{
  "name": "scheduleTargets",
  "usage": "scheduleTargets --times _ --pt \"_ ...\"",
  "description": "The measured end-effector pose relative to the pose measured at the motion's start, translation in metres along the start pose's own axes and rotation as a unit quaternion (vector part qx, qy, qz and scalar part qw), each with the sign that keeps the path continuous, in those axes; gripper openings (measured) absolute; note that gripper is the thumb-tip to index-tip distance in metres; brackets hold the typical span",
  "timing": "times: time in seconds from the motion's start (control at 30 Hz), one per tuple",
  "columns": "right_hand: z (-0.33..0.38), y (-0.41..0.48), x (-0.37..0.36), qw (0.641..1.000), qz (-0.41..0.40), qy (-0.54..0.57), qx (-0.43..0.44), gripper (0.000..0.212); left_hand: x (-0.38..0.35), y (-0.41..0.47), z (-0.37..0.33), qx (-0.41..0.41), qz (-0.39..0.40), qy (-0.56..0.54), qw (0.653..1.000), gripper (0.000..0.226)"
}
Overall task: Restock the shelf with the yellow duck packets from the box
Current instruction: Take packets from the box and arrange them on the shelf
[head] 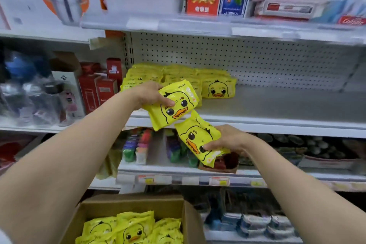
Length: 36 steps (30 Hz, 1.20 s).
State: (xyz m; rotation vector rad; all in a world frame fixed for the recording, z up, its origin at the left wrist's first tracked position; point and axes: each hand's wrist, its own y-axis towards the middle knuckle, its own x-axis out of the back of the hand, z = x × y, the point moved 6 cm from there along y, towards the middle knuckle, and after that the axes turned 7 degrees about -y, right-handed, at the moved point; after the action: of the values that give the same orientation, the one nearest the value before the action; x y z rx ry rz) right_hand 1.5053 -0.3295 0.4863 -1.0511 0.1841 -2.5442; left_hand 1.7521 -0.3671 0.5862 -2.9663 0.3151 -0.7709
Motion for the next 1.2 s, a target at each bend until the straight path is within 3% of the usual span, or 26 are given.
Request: scheduleTargets --times 0.1,0.27,0.4,0.63,0.77,0.9,1.0,1.2 --pt "-0.002 -0.003 0.048 1.0 -0.021 -0.002 0.002 0.038 -0.007 0.023 -0.02 -0.005 -0.009 -0.001 1.0 0.043" --pt "-0.013 -0.004 0.124 1.0 -0.026 0.011 -0.007 0.037 -0.023 0.057 -0.06 -0.018 -0.036 0.067 0.997 0.085" --pt "-0.03 0.002 0.17 0.998 -0.047 0.022 -0.019 0.038 -0.045 0.087 -0.086 -0.015 -0.042 0.106 0.993 0.095" --pt "-0.087 0.014 0.229 0.992 -0.102 0.029 -0.062 0.042 -0.088 0.149 -0.117 -0.021 -0.033 0.226 0.973 0.094" --pt "-0.125 0.025 0.258 0.987 -0.137 0.04 -0.081 0.06 -0.112 0.181 -0.132 -0.052 -0.009 0.251 0.966 0.086" --pt "-0.132 0.033 0.277 0.989 -0.13 0.053 -0.039 0.04 -0.131 0.21 -0.139 -0.064 0.018 0.304 0.95 0.066" --pt "-0.14 0.044 0.287 0.993 -0.098 0.053 -0.034 0.039 -0.137 0.231 -0.132 -0.047 0.032 0.342 0.938 0.075" --pt "-0.147 0.069 0.297 0.996 -0.067 0.052 -0.018 0.035 -0.139 0.257 -0.104 -0.027 0.06 0.342 0.937 0.051"
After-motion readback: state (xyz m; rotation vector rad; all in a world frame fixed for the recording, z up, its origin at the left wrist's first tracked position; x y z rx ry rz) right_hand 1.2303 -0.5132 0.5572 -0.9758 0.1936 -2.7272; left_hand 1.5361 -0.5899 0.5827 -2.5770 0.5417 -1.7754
